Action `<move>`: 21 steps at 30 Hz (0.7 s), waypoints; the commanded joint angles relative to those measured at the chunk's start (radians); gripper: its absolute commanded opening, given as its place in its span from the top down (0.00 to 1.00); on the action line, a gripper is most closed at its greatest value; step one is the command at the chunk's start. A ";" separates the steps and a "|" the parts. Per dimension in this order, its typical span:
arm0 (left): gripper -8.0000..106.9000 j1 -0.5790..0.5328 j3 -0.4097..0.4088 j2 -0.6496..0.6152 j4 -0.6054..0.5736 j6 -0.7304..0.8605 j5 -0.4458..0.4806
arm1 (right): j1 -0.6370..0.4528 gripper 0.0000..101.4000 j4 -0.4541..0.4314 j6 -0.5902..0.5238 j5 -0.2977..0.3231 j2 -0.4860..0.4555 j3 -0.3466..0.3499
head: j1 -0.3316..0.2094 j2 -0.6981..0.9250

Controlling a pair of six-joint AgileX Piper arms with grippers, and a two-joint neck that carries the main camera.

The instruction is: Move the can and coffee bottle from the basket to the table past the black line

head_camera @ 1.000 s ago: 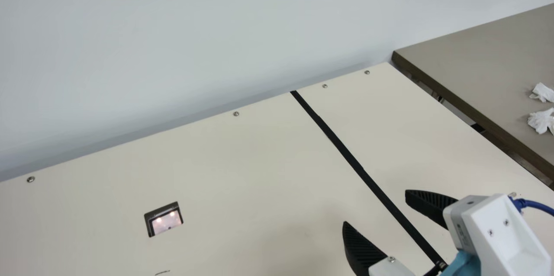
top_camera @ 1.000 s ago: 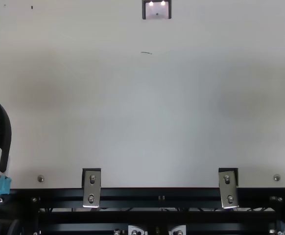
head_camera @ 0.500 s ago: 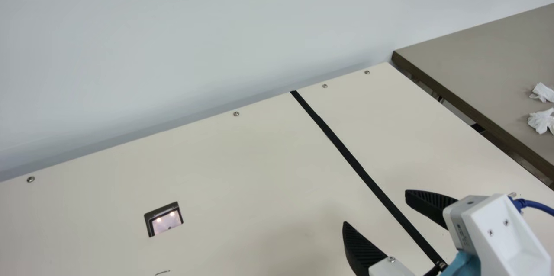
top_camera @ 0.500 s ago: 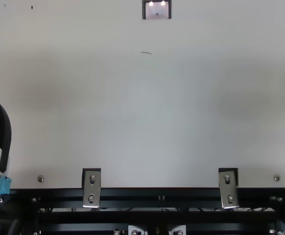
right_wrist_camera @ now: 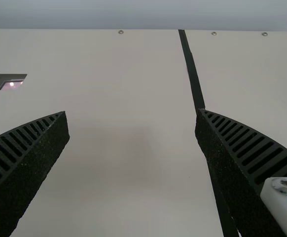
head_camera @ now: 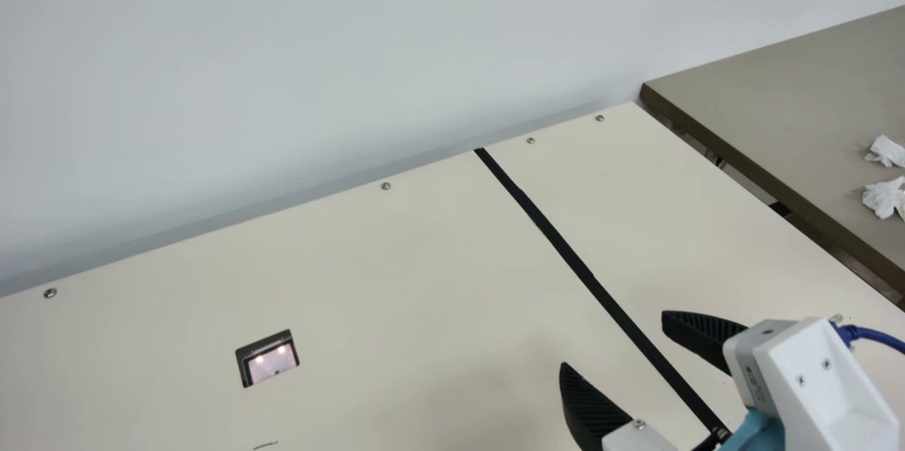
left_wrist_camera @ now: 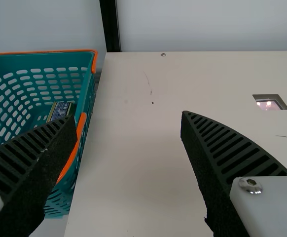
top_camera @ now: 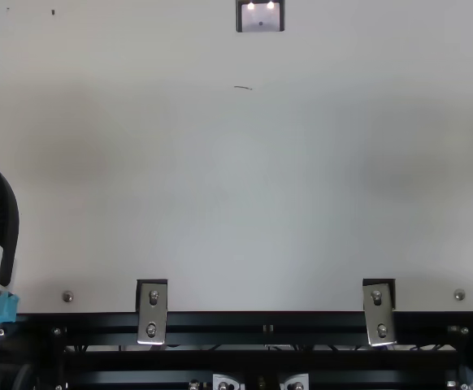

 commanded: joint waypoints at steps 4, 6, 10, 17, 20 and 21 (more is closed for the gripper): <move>0.15 0.000 0.000 0.000 0.000 0.000 0.000 | -0.001 0.00 -0.005 0.002 -0.003 0.002 -0.008 | -0.032 0.020; 0.15 0.000 0.000 0.000 0.000 0.000 0.000 | -0.001 0.00 -0.008 0.004 -0.005 0.009 -0.032 | -0.032 0.020; 0.15 0.000 0.000 0.000 0.000 0.000 0.000 | 0.003 0.00 -0.011 0.013 0.010 0.029 -0.118 | -0.032 0.020; 0.15 0.000 0.000 0.000 0.000 0.000 0.000 | 0.011 0.00 -0.003 0.066 0.122 0.055 -0.300 | -0.032 0.020; 0.15 0.000 0.000 0.000 0.000 0.000 0.000 | 0.024 0.00 0.009 0.117 0.212 0.060 -0.377 | -0.032 0.020; 0.15 0.000 0.000 0.000 0.000 0.000 0.000 | 0.028 0.00 0.016 0.134 0.243 0.061 -0.401 | -0.032 0.020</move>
